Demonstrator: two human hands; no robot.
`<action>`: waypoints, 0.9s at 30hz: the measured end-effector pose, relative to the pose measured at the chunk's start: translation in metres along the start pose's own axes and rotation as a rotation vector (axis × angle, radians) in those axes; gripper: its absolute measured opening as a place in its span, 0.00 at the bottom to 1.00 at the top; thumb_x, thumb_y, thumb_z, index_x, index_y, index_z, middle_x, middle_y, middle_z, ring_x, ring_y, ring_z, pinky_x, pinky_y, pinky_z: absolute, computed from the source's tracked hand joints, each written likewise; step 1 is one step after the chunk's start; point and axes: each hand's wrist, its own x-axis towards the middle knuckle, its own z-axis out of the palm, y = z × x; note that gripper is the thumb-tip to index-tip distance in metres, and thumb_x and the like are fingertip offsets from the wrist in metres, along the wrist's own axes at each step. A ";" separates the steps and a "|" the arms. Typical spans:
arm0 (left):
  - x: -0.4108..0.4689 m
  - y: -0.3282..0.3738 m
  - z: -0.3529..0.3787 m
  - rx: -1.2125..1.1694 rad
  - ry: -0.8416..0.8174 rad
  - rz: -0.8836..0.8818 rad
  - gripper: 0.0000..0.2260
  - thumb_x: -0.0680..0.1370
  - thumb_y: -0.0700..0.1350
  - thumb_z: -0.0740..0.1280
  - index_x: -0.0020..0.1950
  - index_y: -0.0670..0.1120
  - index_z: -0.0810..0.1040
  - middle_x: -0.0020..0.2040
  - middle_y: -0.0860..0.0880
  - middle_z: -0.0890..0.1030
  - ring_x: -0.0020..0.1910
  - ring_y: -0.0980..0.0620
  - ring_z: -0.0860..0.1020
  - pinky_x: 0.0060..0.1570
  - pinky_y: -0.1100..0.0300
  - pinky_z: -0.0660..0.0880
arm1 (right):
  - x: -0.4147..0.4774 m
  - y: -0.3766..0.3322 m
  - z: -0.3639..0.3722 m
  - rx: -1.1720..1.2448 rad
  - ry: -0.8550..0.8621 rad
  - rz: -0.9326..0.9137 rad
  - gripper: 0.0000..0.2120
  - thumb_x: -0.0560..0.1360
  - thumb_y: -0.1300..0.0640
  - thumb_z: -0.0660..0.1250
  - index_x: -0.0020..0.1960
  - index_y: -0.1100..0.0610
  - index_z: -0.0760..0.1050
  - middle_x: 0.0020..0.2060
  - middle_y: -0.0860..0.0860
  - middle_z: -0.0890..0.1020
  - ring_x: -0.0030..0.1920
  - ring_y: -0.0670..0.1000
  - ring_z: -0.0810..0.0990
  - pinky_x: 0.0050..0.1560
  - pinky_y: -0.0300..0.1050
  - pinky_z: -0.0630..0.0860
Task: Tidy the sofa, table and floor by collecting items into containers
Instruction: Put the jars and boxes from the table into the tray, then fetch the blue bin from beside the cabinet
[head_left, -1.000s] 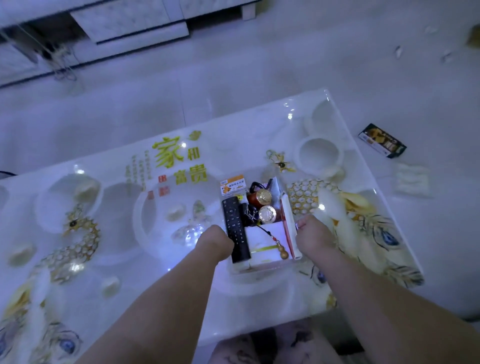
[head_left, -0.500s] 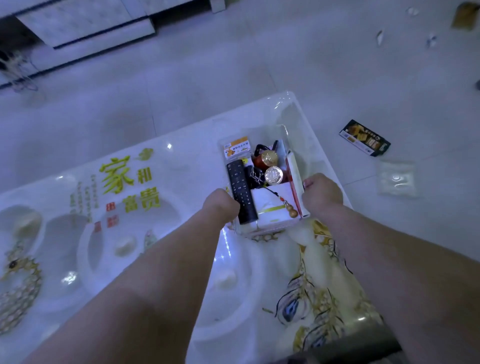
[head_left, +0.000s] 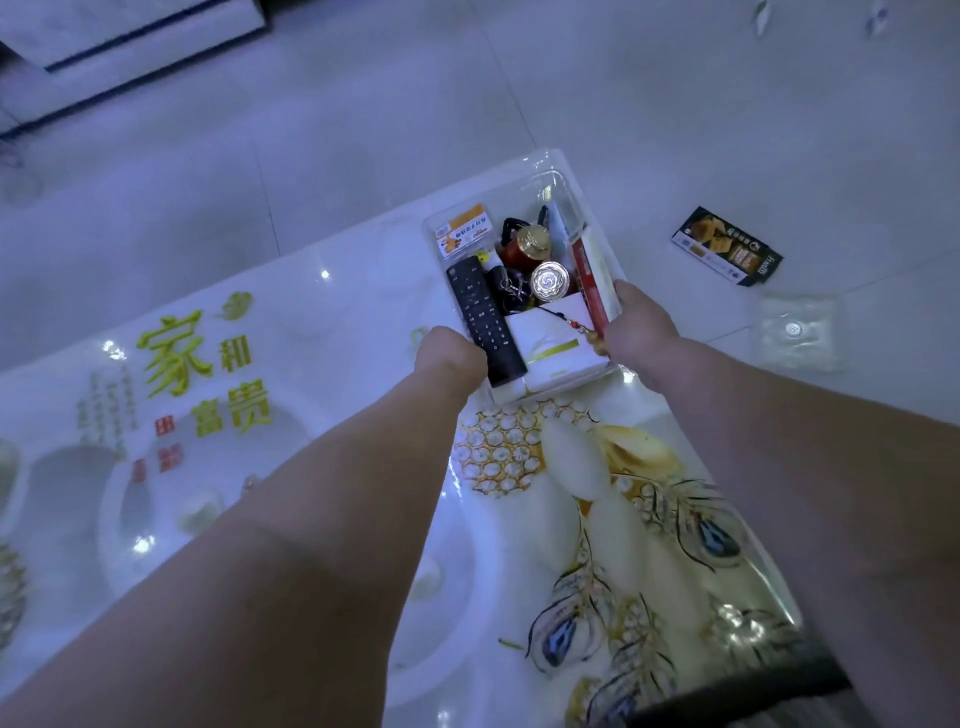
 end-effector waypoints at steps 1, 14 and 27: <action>-0.005 -0.001 0.001 0.005 -0.001 -0.007 0.16 0.78 0.38 0.59 0.32 0.47 0.60 0.33 0.50 0.64 0.46 0.48 0.69 0.47 0.57 0.69 | -0.003 0.001 0.000 0.001 0.000 0.006 0.31 0.72 0.66 0.59 0.73 0.49 0.60 0.62 0.59 0.76 0.60 0.62 0.77 0.62 0.57 0.74; -0.107 -0.009 -0.036 -0.007 -0.033 0.201 0.20 0.78 0.35 0.54 0.69 0.44 0.70 0.65 0.42 0.73 0.61 0.41 0.75 0.58 0.50 0.76 | -0.105 0.025 -0.005 -0.049 0.261 -0.001 0.20 0.74 0.65 0.59 0.63 0.52 0.74 0.64 0.54 0.72 0.60 0.57 0.75 0.57 0.50 0.75; -0.263 -0.053 -0.060 0.149 -0.199 0.667 0.06 0.77 0.40 0.61 0.46 0.47 0.76 0.44 0.49 0.82 0.41 0.47 0.80 0.40 0.55 0.77 | -0.291 0.079 -0.019 0.131 0.231 -0.063 0.09 0.76 0.57 0.62 0.47 0.56 0.81 0.43 0.50 0.84 0.46 0.52 0.82 0.50 0.47 0.78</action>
